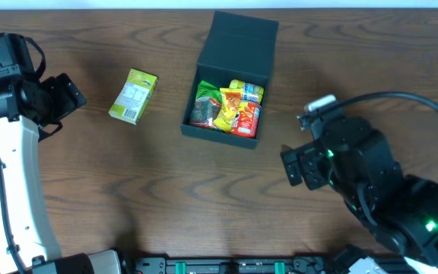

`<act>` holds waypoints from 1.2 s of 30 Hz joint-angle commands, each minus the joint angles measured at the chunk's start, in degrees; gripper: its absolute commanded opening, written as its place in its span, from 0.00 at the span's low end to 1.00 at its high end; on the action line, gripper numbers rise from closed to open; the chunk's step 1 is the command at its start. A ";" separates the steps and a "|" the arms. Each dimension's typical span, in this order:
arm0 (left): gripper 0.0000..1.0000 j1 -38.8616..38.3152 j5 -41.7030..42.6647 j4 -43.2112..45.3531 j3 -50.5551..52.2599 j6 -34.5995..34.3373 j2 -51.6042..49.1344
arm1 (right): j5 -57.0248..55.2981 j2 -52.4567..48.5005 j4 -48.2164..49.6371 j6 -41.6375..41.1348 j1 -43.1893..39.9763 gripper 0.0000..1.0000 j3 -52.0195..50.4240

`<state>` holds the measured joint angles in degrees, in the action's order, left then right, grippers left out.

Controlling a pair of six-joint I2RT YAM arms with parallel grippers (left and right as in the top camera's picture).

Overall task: Pack container
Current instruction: 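Withdraw the right gripper from the box to the right, then reach the left gripper to the yellow-green juice carton and grasp it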

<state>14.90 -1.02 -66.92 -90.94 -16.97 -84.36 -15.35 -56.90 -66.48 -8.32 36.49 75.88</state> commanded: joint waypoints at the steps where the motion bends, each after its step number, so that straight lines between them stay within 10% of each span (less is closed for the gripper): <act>1: 0.95 0.11 2.49 -0.09 0.35 -2.58 0.24 | -0.74 3.06 1.22 0.81 -3.28 0.99 -3.58; 22: 0.95 0.09 1.70 0.59 0.35 -3.10 0.02 | 3.34 5.99 2.62 -10.32 -38.03 0.99 -7.48; 25: 0.95 -1.03 9.42 1.33 0.35 11.13 -0.28 | 3.13 5.99 2.36 -9.94 -38.01 0.99 -7.48; 36: 0.95 -12.81 2.12 2.89 -0.20 28.06 -9.94 | 3.37 5.95 0.68 -9.44 -37.97 0.99 -7.48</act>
<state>4.80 3.46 -64.49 -90.94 3.55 -90.35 -12.03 -51.03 -65.69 -17.43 -1.21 68.71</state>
